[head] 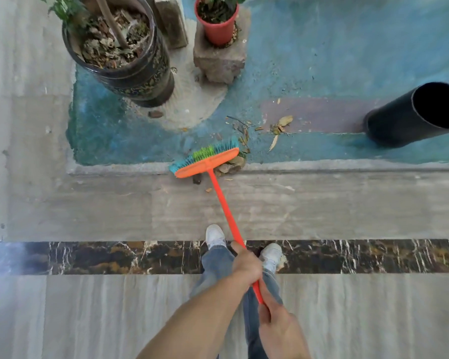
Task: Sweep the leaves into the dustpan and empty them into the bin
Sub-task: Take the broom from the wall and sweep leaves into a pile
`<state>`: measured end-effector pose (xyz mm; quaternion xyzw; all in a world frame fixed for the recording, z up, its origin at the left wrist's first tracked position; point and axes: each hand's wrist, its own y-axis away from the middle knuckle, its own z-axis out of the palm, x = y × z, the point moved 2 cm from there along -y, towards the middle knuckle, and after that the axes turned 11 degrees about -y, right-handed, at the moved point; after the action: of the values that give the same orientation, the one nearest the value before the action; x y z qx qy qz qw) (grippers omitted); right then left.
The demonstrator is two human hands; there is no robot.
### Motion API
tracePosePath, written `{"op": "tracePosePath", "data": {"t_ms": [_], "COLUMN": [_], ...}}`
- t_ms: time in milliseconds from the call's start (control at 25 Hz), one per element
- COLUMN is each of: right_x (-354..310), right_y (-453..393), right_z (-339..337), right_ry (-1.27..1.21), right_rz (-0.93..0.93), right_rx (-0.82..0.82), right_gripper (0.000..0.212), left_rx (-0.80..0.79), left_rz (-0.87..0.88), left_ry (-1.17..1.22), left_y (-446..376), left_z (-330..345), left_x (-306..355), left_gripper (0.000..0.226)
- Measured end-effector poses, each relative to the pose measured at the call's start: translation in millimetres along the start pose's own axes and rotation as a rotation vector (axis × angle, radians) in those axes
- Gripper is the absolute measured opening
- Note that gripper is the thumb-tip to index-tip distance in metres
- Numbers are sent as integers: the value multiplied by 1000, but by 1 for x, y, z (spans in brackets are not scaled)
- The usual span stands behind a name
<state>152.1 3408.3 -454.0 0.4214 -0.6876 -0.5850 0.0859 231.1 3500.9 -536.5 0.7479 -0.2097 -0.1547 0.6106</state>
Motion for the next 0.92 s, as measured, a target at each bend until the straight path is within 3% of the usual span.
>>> {"op": "tracePosePath", "data": {"t_ms": [80, 240, 400, 480, 600, 760, 920], "right_x": [-27, -114, -204, -212, -162, -80, -63], "right_y": [-6, -68, -159, -192, -185, -108, -41], "right_z": [0, 24, 72, 98, 106, 82, 75], "right_ry": [-12, -59, -161, -183, -49, -136, -154], "right_rz": [-37, -160, -198, -170, -171, -47, 71], "right_rx": [-15, -38, -53, -91, -81, -27, -26], "right_gripper": [49, 57, 58, 64, 63, 56, 40], "left_rx": [133, 318, 420, 387, 277, 128, 164], "left_rz": [28, 73, 127, 126, 49, 36, 113], "left_ry": [-17, 178, 198, 169, 198, 157, -137], "left_y": [-4, -44, -113, -153, -172, -123, -63], "left_z": [-21, -129, -232, -250, -207, -113, -68], "left_x": [0, 19, 28, 23, 3, -19, -31], "left_gripper": [71, 48, 3, 23, 14, 46, 61]}}
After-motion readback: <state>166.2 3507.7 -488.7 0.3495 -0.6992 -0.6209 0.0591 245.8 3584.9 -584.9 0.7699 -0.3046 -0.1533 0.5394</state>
